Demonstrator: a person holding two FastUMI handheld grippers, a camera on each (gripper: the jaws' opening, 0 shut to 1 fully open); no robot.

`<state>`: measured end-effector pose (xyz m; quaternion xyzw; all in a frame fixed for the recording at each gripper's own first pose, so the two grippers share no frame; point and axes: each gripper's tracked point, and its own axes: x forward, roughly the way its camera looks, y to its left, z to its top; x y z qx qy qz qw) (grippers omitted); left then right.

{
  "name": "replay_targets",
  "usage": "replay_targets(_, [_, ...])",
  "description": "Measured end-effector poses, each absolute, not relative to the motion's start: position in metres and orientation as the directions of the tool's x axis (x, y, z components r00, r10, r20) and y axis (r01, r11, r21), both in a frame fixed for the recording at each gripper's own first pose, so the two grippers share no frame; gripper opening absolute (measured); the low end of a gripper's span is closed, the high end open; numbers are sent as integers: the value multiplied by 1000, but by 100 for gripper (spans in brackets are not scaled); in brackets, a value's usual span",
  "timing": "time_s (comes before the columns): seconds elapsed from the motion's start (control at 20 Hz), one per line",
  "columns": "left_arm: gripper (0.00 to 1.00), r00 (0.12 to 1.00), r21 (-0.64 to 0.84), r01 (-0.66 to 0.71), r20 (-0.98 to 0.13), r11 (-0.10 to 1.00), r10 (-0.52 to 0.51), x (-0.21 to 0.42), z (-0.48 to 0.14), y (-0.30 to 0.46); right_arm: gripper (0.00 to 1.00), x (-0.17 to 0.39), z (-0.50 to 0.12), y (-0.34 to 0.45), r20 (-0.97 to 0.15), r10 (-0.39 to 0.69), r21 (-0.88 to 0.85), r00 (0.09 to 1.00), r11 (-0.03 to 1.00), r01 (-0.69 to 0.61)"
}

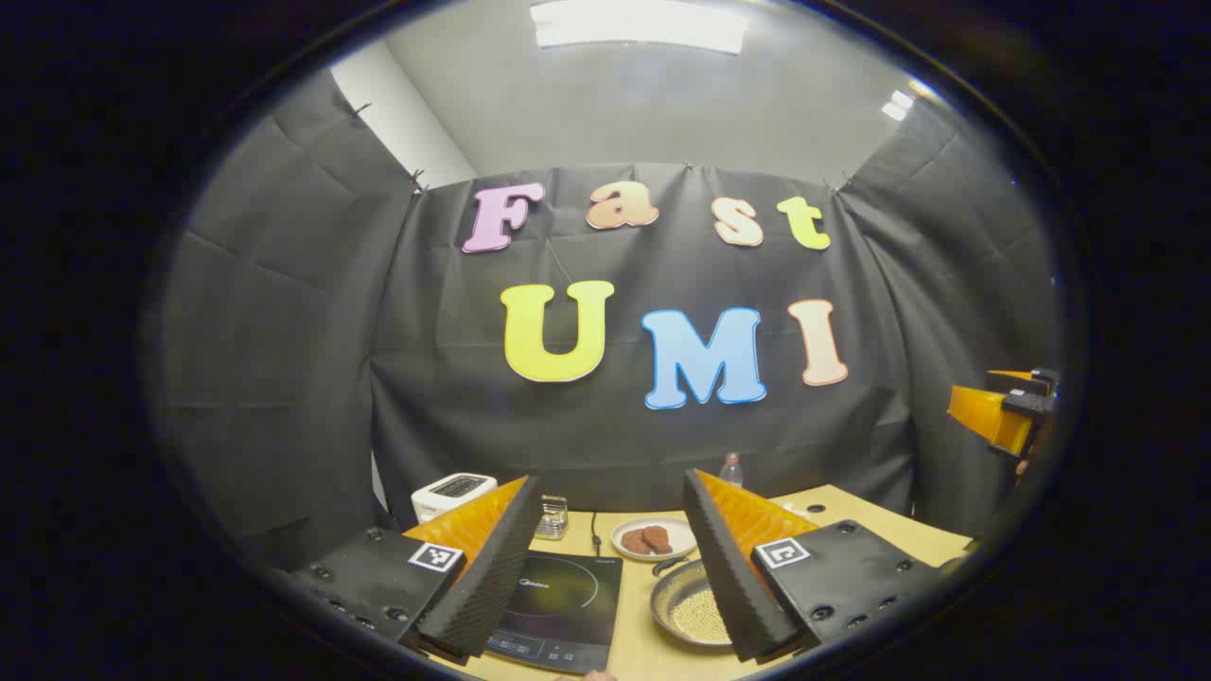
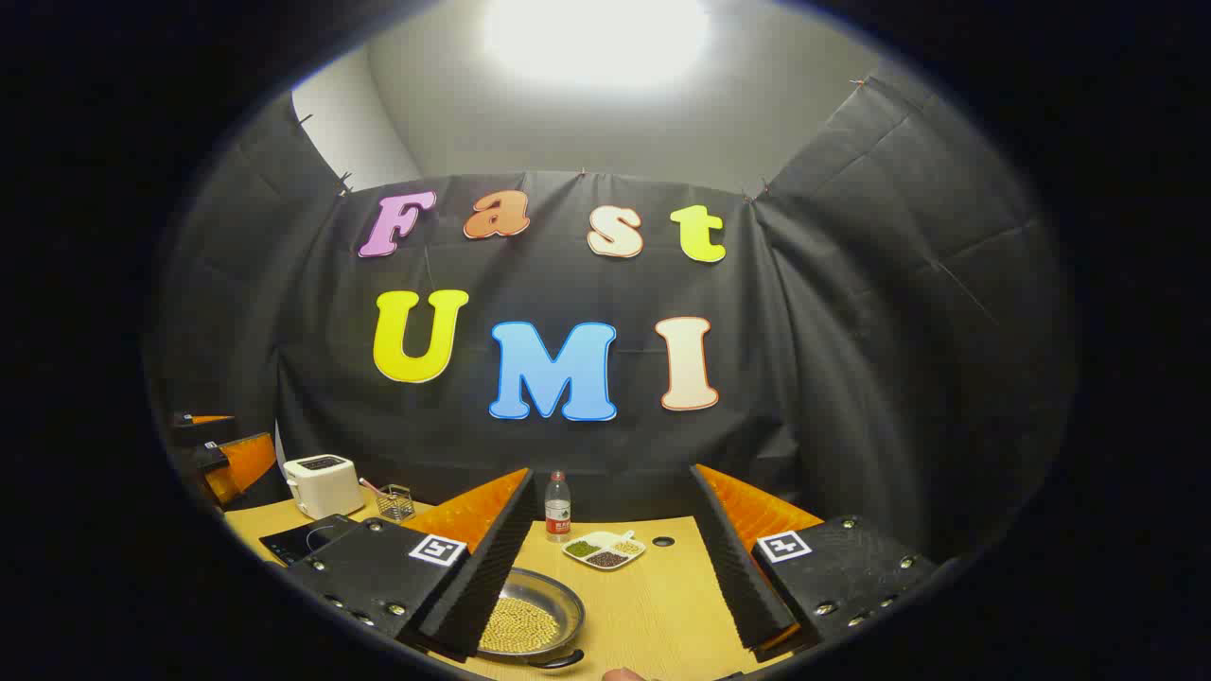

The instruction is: First push the handle of the pot to place it horizontally, then grasp the pot with both hands and set it on the induction cooktop.

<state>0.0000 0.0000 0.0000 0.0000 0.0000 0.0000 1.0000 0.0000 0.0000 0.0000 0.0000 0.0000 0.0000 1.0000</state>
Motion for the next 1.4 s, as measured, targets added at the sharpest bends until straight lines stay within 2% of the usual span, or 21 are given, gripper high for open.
replay_targets(1.3, [99,999,13,-43,-10,999,43,-18,-6,27,96,-2,-18,8,-68,22,-36,997,999,-24])
replay_targets(1.35, [99,999,13,-45,-10,999,45,-18,-7,29,92,-3,-19,8,-71,19,-39,997,999,-21])
replay_targets(1.4, [99,999,12,-47,-10,999,47,-19,-7,32,80,-3,-19,12,-73,28,-37,997,999,-31])
